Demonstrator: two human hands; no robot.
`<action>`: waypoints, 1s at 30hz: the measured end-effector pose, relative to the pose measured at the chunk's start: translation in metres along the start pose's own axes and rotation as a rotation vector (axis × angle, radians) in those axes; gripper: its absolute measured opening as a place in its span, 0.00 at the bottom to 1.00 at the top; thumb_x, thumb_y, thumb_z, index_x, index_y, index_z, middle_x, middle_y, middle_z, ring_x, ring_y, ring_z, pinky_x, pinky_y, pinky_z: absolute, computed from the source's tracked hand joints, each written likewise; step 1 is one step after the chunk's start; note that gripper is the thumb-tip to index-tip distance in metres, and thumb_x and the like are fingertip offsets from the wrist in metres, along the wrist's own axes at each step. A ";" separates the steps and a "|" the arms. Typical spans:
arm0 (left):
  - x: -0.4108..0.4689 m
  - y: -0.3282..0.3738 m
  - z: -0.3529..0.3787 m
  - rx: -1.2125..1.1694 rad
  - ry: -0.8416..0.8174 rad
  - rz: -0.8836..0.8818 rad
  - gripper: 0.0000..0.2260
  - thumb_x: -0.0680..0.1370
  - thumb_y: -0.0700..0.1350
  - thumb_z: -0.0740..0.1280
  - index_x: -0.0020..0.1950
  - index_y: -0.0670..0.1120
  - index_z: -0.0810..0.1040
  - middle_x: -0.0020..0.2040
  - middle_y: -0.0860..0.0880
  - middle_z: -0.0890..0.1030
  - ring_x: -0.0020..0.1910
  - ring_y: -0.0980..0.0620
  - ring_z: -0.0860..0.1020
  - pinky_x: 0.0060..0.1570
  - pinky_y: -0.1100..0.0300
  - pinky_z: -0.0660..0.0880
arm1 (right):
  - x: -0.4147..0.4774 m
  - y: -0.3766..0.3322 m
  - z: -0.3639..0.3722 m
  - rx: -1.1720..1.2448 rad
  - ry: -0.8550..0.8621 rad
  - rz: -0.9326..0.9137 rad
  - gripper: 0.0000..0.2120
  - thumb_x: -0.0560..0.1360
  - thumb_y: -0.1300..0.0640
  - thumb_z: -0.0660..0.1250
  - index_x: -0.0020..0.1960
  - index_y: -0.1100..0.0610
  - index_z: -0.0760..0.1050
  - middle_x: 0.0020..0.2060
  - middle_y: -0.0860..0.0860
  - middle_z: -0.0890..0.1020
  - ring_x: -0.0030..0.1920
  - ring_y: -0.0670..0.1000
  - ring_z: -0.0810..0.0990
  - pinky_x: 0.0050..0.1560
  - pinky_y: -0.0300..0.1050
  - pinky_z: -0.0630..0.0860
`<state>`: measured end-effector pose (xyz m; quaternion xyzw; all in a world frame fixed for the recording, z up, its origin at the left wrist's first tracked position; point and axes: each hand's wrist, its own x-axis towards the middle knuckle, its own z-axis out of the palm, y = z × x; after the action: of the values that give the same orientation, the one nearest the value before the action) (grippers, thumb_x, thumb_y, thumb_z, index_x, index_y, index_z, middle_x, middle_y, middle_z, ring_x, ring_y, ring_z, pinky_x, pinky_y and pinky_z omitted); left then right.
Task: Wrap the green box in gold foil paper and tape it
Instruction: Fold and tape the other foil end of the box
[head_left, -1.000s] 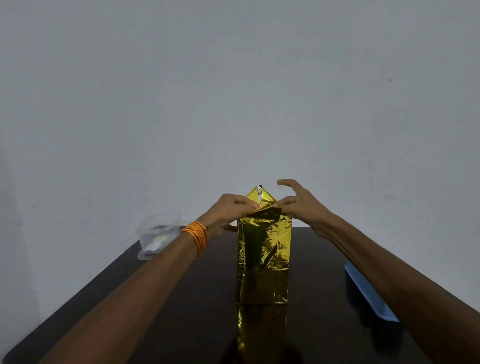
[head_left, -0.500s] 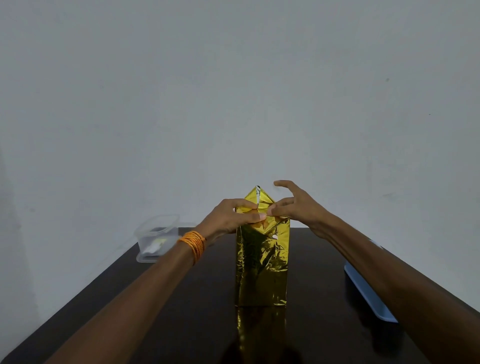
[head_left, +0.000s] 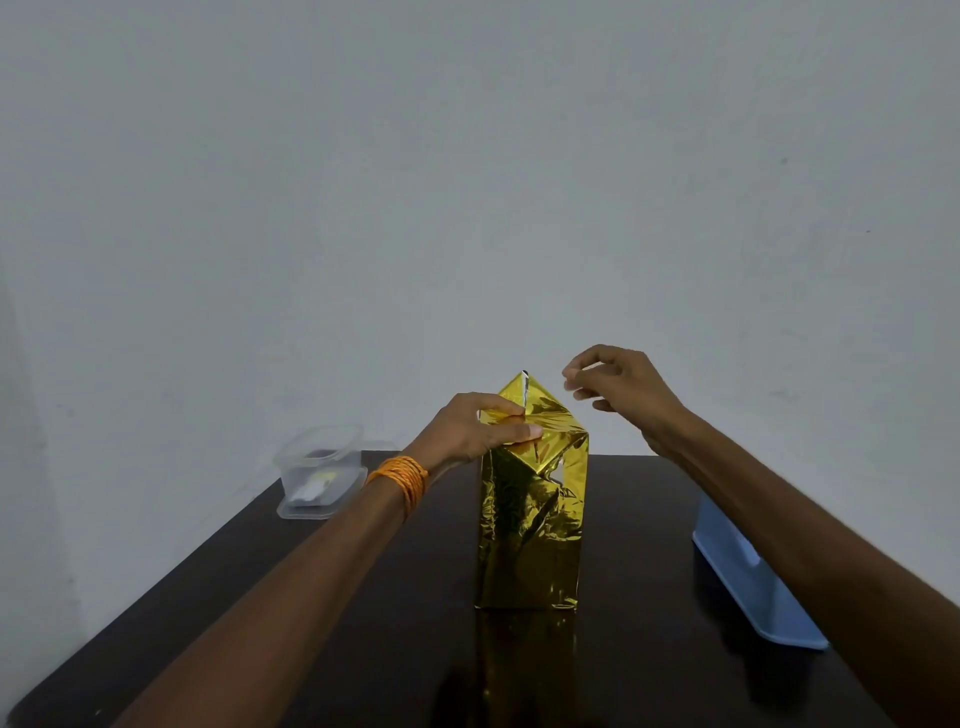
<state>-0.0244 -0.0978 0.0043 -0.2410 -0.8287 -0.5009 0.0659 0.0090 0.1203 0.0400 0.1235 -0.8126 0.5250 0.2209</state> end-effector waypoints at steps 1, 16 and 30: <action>0.000 0.001 0.000 0.007 -0.003 -0.001 0.22 0.70 0.55 0.76 0.62 0.49 0.82 0.73 0.46 0.71 0.72 0.45 0.65 0.60 0.56 0.64 | 0.000 -0.004 -0.001 -0.023 -0.048 -0.011 0.04 0.77 0.57 0.71 0.49 0.57 0.82 0.43 0.53 0.86 0.45 0.49 0.82 0.45 0.44 0.75; 0.000 0.005 -0.002 0.027 -0.012 -0.021 0.23 0.70 0.54 0.77 0.62 0.49 0.81 0.74 0.46 0.69 0.74 0.44 0.64 0.60 0.56 0.61 | 0.033 -0.039 0.012 -0.341 -0.532 -0.101 0.34 0.76 0.61 0.71 0.75 0.41 0.61 0.39 0.54 0.85 0.40 0.44 0.77 0.41 0.41 0.71; 0.001 0.007 -0.003 0.031 -0.032 -0.017 0.18 0.70 0.54 0.77 0.57 0.48 0.82 0.67 0.48 0.75 0.69 0.48 0.69 0.60 0.55 0.65 | 0.050 -0.023 0.028 -0.451 -0.621 0.026 0.36 0.74 0.64 0.70 0.75 0.40 0.62 0.46 0.52 0.79 0.50 0.54 0.80 0.49 0.47 0.77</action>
<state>-0.0230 -0.0977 0.0116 -0.2410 -0.8393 -0.4845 0.0522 -0.0307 0.0869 0.0730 0.2147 -0.9374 0.2732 -0.0211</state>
